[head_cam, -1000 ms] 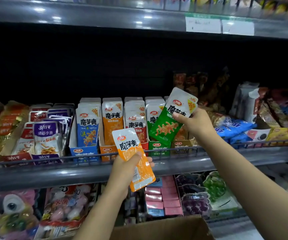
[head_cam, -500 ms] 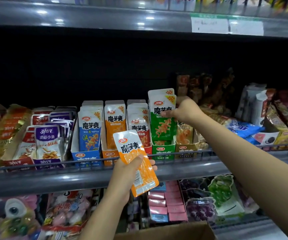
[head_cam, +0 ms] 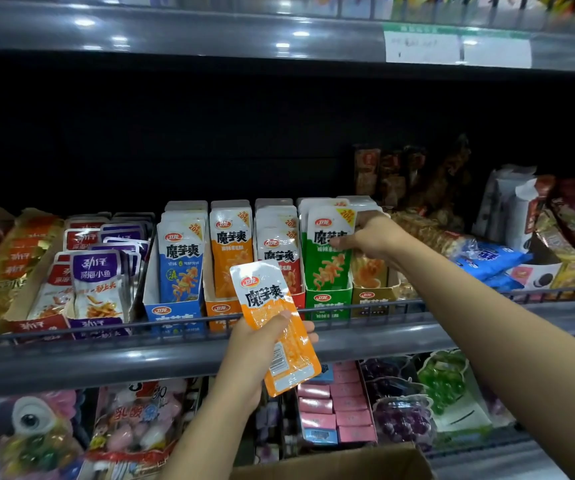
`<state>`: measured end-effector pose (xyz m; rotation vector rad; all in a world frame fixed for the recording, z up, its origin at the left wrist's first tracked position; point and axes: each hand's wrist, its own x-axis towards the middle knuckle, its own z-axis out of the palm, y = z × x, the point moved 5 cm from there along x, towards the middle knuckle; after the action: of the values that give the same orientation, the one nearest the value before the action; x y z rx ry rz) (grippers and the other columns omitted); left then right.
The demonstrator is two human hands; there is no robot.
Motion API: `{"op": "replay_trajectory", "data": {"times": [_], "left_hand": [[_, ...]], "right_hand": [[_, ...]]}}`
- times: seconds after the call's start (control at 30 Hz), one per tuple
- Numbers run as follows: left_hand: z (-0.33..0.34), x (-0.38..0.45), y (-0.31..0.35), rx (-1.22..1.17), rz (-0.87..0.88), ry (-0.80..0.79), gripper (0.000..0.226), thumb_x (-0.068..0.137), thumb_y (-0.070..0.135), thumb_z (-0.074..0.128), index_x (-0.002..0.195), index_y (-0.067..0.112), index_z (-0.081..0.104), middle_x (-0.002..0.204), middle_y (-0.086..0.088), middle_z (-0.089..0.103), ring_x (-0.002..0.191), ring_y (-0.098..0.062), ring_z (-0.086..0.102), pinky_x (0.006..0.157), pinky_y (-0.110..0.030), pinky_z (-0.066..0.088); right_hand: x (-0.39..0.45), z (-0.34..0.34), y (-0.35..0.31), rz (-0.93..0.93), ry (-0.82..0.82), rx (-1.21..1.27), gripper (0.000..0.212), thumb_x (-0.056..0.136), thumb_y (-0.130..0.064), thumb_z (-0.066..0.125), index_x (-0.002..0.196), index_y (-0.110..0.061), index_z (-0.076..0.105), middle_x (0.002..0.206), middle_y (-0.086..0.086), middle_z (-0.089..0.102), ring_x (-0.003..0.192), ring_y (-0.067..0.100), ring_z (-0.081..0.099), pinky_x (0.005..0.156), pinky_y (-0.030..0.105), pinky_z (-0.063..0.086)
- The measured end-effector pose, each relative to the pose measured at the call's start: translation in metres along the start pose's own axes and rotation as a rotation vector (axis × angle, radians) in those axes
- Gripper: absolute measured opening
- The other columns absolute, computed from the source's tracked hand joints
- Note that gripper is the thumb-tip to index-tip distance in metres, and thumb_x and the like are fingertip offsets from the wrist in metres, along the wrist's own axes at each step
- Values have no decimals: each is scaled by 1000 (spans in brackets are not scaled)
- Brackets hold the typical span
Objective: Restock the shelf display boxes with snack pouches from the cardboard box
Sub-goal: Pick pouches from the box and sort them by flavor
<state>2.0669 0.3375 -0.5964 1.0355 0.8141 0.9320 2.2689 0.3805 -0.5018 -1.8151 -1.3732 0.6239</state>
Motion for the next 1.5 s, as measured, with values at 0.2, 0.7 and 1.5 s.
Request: {"op": "replay_trajectory", "data": {"times": [0.2,0.7,1.5], "left_hand": [[-1,0,0,18,5,9,13,96,12,52,107,15,58,88,-12,75,79,-28,73,71,-39,57],[-5,-8,9,6,-65,-42,13,94,17,54,105,13,59,85,-14,74,72,-32,72,62,-38,59],[-33,-16,34,9,87,-67,52,72,39,61,121,22,61,119,-3,67,110,-19,62,94,-34,47]], "right_hand": [[2,6,4,-209,158,-133,47,76,-12,77,116,-13,53,117,6,63,96,23,62,80,35,52],[-33,29,-31,-432,43,-305,26,92,-41,54,104,-22,69,103,0,67,76,9,60,66,25,49],[-48,76,-49,-220,-301,315,85,62,-53,67,138,-22,42,125,-3,55,115,16,55,97,36,48]]}}
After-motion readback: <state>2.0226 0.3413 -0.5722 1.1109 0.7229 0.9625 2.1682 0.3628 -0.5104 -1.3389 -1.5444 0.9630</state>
